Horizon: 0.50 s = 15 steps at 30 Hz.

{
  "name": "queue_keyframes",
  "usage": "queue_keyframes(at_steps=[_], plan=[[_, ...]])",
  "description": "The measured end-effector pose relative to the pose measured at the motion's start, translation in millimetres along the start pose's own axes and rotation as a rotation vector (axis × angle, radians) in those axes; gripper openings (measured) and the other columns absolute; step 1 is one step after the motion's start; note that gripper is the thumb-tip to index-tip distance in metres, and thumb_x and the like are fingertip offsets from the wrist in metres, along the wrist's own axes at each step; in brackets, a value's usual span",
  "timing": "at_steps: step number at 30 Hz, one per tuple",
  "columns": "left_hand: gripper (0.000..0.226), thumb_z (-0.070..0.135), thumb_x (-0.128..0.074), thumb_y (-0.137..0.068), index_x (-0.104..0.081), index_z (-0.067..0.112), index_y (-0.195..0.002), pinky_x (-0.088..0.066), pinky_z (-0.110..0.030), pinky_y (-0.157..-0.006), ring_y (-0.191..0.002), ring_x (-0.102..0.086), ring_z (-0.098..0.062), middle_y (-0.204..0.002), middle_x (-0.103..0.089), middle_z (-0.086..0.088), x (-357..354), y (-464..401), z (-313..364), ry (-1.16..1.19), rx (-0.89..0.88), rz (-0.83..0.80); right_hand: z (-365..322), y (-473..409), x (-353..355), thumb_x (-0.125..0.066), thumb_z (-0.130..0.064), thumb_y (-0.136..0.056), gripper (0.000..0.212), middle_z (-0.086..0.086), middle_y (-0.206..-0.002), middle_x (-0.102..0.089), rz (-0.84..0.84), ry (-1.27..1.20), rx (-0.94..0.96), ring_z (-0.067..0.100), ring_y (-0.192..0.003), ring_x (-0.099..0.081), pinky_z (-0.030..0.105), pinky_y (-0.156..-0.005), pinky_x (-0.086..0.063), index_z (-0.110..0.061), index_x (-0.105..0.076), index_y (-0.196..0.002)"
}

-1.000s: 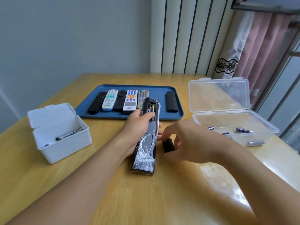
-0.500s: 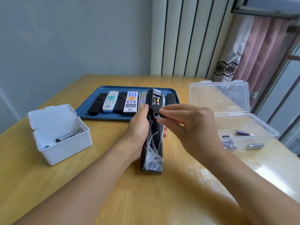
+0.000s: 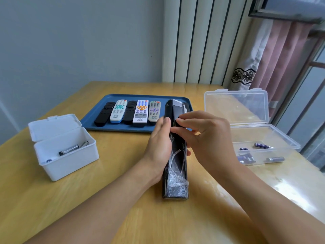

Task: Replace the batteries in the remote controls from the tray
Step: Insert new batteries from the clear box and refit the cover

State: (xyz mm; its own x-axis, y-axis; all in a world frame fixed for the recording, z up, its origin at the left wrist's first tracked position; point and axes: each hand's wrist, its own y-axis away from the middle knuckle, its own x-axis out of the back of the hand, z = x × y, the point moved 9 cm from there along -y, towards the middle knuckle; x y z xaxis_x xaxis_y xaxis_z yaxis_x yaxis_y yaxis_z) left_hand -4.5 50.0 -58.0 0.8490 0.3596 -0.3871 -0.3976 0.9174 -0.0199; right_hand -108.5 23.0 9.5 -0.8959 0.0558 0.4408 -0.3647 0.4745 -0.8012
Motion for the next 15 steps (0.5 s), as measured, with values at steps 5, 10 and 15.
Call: queue_keyframes(at_steps=[5, 10, 15], plan=[[0.041, 0.038, -0.034, -0.108, -0.058, 0.005, -0.117, -0.052, -0.034, -0.052, -0.062, -0.059, -0.030, -0.078, -0.069, -0.016, -4.1, -0.9, 3.6, -0.005, -0.032, -0.050, 1.6, -2.2, -3.6, -0.077, -0.023, -0.085, 0.014, -0.001, -0.090, -0.074, -0.043, -0.014, 0.009, -0.012, -0.063, -0.052, 0.014, -0.058, -0.047, -0.011, -0.082, -0.089], [0.037, 0.033, -0.041, -0.107, -0.051, -0.001, -0.118, -0.052, -0.031, -0.048, -0.053, -0.058, -0.027, -0.068, -0.066, -0.012, -2.4, -1.1, 6.8, -0.082, -0.062, -0.090, -4.0, -7.7, 3.2, -0.068, -0.027, -0.091, 0.020, -0.001, -0.081, -0.076, -0.082, 0.066, 0.049, 0.015, -0.071, -0.067, 0.034, -0.068, -0.052, -0.014, -0.081, -0.082], [0.023, 0.029, -0.049, -0.104, -0.058, 0.009, -0.112, -0.057, -0.034, -0.055, -0.067, -0.065, -0.028, -0.084, -0.073, -0.014, 6.9, -6.2, 7.1, -0.038, -0.034, -0.064, -2.9, -1.3, -12.1, -0.063, -0.022, -0.097, 0.024, -0.011, -0.121, -0.072, -0.254, 0.131, 0.048, 0.018, -0.102, -0.067, 0.042, -0.079, -0.057, -0.027, -0.074, -0.118]])
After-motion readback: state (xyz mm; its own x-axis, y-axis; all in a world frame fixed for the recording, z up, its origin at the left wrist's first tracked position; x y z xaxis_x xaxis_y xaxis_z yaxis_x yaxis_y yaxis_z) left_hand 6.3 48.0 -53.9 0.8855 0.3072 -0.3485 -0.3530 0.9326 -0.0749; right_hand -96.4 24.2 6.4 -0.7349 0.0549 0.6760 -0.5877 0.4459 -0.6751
